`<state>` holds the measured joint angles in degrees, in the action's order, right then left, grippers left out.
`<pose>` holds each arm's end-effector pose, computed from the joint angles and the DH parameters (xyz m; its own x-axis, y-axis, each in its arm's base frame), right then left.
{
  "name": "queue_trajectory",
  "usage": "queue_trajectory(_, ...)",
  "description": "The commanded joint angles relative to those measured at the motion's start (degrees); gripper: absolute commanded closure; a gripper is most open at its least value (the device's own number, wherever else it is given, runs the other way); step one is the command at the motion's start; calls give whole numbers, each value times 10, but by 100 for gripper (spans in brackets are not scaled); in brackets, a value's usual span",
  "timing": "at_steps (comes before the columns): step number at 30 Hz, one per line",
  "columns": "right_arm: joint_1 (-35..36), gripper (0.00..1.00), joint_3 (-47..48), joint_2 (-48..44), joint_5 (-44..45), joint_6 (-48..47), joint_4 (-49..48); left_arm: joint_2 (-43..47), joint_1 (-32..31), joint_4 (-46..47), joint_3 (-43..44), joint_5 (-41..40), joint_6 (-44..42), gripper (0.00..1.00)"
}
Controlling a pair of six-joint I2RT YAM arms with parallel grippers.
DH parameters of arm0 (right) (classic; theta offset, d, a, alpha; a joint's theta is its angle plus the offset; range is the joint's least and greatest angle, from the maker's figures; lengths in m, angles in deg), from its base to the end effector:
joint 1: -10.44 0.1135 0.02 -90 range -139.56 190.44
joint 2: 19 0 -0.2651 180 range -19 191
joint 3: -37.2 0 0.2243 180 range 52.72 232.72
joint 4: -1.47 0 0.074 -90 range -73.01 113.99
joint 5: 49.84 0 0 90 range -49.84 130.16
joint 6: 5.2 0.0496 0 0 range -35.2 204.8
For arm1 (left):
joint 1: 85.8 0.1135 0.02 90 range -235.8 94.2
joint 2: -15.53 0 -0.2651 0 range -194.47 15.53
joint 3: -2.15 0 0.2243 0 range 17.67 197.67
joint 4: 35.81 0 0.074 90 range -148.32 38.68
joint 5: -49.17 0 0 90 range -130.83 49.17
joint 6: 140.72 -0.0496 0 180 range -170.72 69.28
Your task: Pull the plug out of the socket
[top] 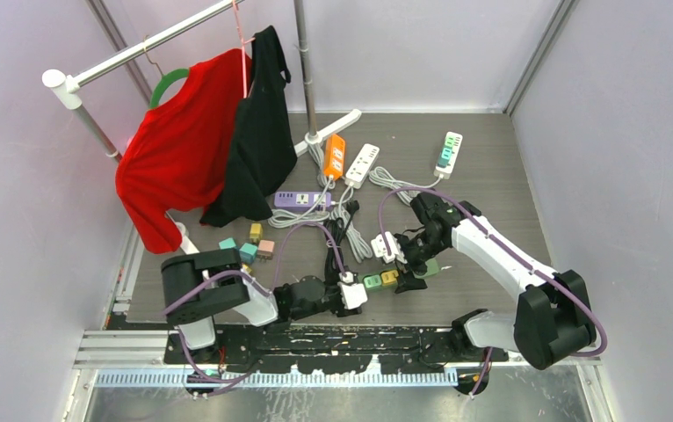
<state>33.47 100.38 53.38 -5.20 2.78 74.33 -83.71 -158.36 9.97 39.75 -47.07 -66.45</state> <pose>0.1484 0.1014 0.2225 0.2353 -0.6561 -0.7171 -0.9534 -0.2993 -0.0390 0.0914 -0.2729 0.1441 0.1698 0.3588 -0.9179 0.9049 0.3121 0.2894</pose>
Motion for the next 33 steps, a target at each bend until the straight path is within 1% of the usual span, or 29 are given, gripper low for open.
queue_trajectory(1,2,14,-1,0,-12,-16,-5,-38,5,81,-7,16,24,36)
queue_trajectory(6,3,15,-1,3,-10,-18,-4,-62,18,110,-9,19,41,35)
queue_trajectory(8,3,16,0,4,-11,-20,-3,-65,26,119,-13,30,51,36)
queue_trajectory(13,4,21,2,5,-15,-25,4,-70,51,130,-19,84,84,50)
queue_trajectory(16,4,24,2,5,-17,-28,5,-77,53,130,-16,99,90,55)
queue_trajectory(18,5,27,0,6,-17,-29,2,-81,53,128,-14,105,90,61)
queue_trajectory(19,7,30,-2,7,-17,-26,-5,-82,53,126,-13,105,90,65)
queue_trajectory(20,10,34,-4,8,-15,-19,-12,-82,53,125,-13,107,90,71)
queue_trajectory(23,23,40,-11,13,1,-6,-31,-82,55,125,-14,105,92,91)
queue_trajectory(25,32,45,-14,18,10,1,-39,-83,57,126,-14,105,94,99)
queue_trajectory(26,35,47,-15,21,14,3,-43,-84,57,126,-14,104,95,100)
queue_trajectory(29,44,55,-15,26,22,14,-54,-87,56,126,-14,105,94,100)
queue_trajectory(33,44,78,-2,26,37,53,-69,-89,57,126,-14,105,94,100)
